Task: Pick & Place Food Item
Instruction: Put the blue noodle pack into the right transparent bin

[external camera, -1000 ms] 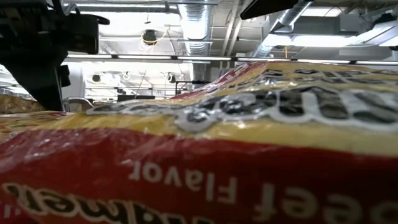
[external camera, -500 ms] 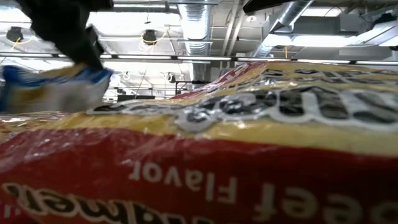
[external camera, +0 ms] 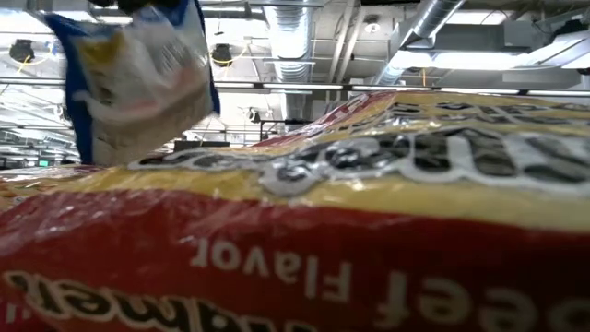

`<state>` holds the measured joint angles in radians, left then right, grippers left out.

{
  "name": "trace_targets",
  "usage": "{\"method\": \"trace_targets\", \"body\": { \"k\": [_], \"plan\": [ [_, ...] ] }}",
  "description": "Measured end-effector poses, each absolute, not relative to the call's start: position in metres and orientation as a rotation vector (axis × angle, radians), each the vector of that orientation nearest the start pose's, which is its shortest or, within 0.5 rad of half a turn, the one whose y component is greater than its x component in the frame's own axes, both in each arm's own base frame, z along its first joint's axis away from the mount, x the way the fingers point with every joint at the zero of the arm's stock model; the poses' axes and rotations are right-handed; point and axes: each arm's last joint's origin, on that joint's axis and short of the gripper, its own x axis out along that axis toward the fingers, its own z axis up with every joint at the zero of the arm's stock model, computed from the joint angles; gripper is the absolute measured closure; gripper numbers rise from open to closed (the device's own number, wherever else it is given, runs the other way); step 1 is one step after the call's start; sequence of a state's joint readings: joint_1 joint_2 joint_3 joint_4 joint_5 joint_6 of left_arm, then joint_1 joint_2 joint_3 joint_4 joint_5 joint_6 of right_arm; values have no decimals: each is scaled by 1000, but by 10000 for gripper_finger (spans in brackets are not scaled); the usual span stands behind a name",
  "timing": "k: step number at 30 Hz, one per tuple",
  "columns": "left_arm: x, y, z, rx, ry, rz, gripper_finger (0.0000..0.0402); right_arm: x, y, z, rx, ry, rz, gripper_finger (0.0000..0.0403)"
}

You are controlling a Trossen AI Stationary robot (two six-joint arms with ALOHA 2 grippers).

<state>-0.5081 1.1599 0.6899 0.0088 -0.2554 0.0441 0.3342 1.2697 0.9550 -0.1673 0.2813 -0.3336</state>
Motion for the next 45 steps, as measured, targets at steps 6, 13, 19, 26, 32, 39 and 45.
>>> {"method": "trace_targets", "body": {
  "k": [6, 13, 19, 26, 32, 39, 45],
  "plan": [
    [220, -120, 253, 317, 304, -492, 401, 269, 91, 293, -434, 258, 310, 311],
    [223, -118, 260, 344, 200, -649, 401, 287, 113, 274, -542, 189, 390, 283],
    [225, -115, 261, 333, 191, -670, 401, 315, 124, 265, -627, 145, 342, 237],
    [227, -117, 258, 313, 203, -680, 401, 344, 137, 258, -639, 195, 358, 195],
    [235, -122, 250, 309, 204, -686, 401, 363, 143, 255, -624, 228, 373, 190],
    [235, -122, 252, 280, 192, -682, 401, 370, 133, 259, -501, 237, 472, 199],
    [236, -123, 252, 278, 184, -683, 401, 373, 124, 259, -454, 242, 495, 202]
  ]
}}
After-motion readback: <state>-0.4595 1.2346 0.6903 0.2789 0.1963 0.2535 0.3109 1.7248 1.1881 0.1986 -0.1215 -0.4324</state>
